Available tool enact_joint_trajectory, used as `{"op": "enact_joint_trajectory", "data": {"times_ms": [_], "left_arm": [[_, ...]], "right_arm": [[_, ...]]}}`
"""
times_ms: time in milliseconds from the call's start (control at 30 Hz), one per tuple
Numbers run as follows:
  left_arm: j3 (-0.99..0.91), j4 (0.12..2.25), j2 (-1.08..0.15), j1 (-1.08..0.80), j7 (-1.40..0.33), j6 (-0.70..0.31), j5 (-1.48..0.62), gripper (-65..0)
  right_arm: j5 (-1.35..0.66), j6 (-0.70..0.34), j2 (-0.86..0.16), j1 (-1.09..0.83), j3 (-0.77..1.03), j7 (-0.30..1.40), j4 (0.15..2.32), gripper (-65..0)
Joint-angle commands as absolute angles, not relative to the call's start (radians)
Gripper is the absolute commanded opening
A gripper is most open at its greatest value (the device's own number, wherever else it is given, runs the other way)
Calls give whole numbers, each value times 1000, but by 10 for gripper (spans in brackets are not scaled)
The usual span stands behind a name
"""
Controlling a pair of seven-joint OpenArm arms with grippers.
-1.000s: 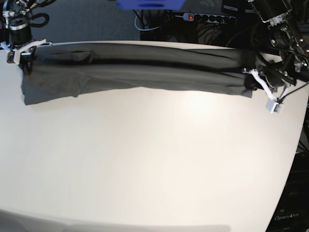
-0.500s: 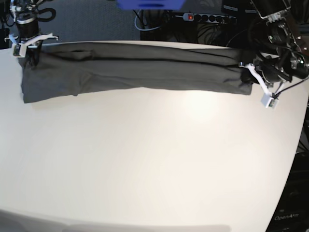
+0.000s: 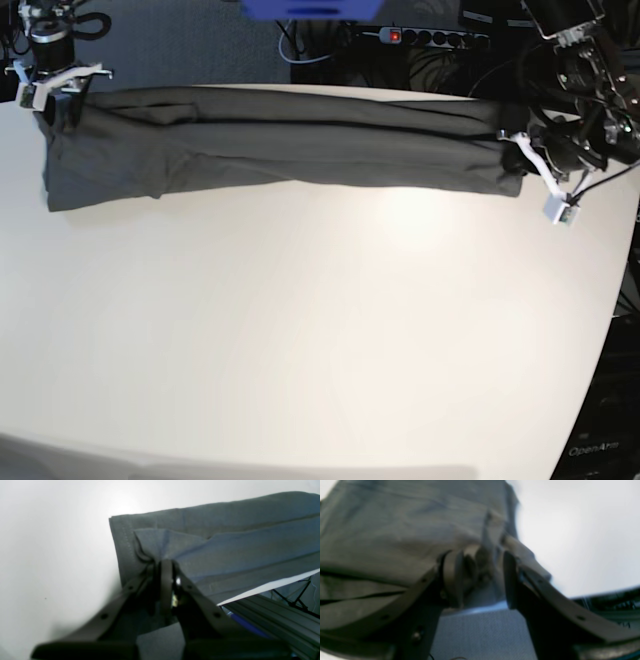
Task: Fold the T-shirt properly
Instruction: 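Open the left gripper and release the grey strip's end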
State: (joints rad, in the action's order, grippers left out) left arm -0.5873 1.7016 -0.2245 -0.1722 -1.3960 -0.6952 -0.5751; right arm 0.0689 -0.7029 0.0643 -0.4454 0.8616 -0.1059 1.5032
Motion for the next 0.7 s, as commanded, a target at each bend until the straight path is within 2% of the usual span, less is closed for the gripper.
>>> {"op": "enact_joint_trajectory", "data": {"times_ms": [0,167,500,667], "left_arm": [[-595,1713,-239,-165,-1396,-698,-587,-624],[-595,1713,-239,-166,-1396,-698,-587,-624],[-596,1713,-239,-165,-1396,-698,-587,-624],[-590,1713,-239,-163,-1396,-698,-587,-624]], "right_arm": [[47,-698,58,-435,883,-136,1518,-376],[48,-698,74,-401,954,-136,1518,-308],[44,-698,70,-395,980,-136,1523,-205],[45,-698,70,-390,980,-136,1524,-203]]}}
